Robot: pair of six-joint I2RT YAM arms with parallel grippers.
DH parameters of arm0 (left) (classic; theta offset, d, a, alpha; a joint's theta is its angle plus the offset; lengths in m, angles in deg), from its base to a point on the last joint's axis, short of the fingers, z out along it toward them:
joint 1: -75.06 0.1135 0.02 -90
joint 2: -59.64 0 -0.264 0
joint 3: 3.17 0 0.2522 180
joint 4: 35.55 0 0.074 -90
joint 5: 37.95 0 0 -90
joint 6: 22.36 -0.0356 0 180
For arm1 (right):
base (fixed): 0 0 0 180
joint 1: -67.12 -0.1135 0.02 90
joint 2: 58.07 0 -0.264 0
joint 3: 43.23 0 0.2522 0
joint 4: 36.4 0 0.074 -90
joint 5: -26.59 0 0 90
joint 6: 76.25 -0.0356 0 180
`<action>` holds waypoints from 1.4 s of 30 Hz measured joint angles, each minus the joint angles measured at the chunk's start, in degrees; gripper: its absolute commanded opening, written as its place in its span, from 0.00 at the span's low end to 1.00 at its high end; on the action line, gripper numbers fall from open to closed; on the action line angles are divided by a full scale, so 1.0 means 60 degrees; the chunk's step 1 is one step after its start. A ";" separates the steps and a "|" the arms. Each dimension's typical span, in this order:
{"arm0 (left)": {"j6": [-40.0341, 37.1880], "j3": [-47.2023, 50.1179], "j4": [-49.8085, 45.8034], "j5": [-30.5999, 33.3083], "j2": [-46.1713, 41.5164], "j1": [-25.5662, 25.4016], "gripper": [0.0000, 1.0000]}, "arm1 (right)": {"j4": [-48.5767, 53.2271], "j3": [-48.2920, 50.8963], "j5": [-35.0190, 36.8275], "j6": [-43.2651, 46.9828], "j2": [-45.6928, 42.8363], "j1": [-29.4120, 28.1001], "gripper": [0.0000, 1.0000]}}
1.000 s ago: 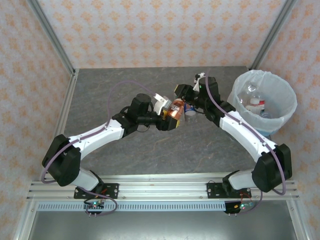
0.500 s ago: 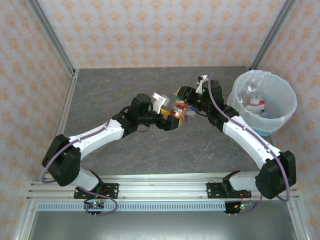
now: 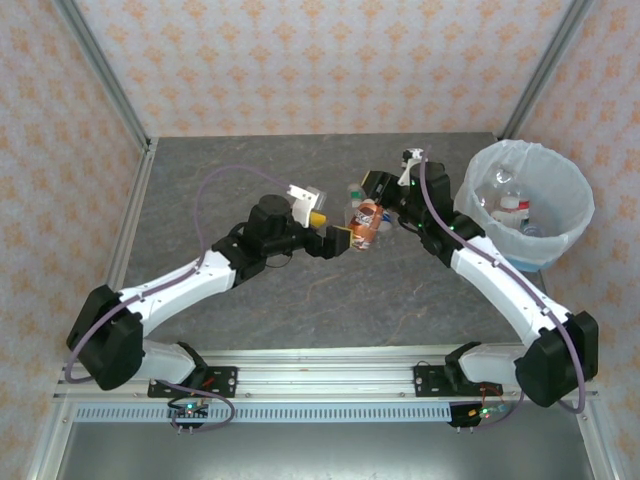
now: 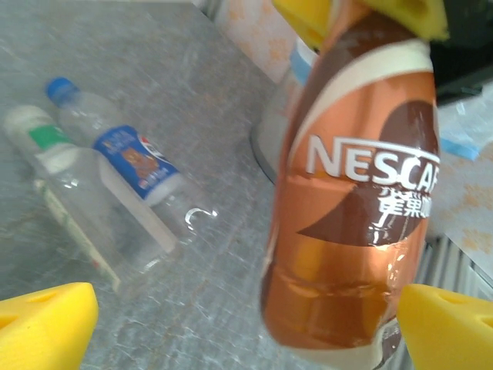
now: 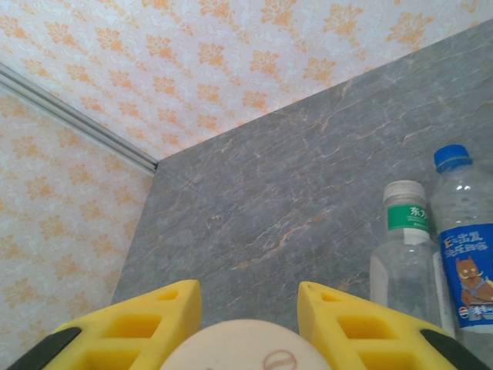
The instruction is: Put the plastic bottles in the bin
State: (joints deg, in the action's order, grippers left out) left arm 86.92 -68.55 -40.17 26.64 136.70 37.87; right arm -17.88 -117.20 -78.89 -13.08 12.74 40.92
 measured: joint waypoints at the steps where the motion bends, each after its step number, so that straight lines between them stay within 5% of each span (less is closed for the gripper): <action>1: 0.0087 0.0106 0.0106 0.0331 -0.0164 0.0025 1.00 | 0.0015 0.0000 0.0084 0.0051 -0.0055 0.0000 0.00; 16: 0.2044 0.0583 0.0073 0.4364 -0.0743 0.0747 1.00 | 0.0255 0.0000 0.0590 0.0605 -0.0448 0.0000 0.00; 25: 0.2794 0.0674 -0.0277 0.4987 -0.0437 0.0914 1.00 | 0.0568 -0.0233 0.1045 0.1031 -0.1472 0.0000 0.00; 42: 0.3042 0.0590 -0.0783 0.4940 0.0175 0.0976 1.00 | -0.0885 0.0197 0.4590 0.2532 -0.3687 0.0342 0.00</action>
State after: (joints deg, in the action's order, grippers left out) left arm 105.18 -65.00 -44.87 56.28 137.75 43.73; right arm -23.19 -116.02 -51.35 2.11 -9.38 42.98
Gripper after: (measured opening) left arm 0.999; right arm 0.356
